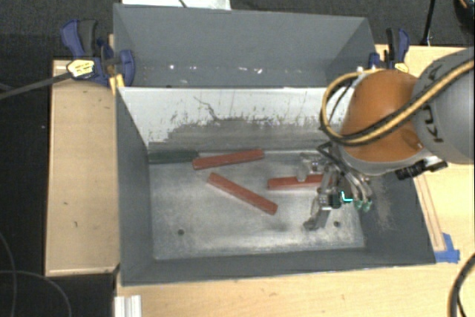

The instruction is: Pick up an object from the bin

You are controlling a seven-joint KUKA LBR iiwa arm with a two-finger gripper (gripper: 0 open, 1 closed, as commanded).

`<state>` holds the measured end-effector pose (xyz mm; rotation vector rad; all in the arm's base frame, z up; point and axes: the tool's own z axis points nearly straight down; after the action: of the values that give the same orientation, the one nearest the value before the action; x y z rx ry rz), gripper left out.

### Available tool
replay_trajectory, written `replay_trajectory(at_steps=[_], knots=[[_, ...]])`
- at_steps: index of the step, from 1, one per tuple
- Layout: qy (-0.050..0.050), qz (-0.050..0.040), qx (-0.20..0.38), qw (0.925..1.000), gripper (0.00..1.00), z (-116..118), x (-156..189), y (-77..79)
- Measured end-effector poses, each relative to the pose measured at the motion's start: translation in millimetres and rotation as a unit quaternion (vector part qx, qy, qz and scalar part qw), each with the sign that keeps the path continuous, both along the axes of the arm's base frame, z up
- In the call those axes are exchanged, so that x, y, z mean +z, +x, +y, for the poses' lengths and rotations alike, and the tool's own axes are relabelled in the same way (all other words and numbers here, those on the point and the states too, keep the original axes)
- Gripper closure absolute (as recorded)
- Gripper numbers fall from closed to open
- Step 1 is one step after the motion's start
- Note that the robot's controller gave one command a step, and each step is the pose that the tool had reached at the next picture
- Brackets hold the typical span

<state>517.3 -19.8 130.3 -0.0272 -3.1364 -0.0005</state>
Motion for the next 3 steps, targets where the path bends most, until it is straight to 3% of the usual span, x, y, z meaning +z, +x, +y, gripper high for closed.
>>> replay_trajectory(at_steps=[1,3], knots=[[0.0,-0.0044,0.036,0.9993,0.0,-22.9,-63.2,59.7],[0.0,-0.0062,0.036,0.9993,0.0,-22.9,-61.8,61.9]])
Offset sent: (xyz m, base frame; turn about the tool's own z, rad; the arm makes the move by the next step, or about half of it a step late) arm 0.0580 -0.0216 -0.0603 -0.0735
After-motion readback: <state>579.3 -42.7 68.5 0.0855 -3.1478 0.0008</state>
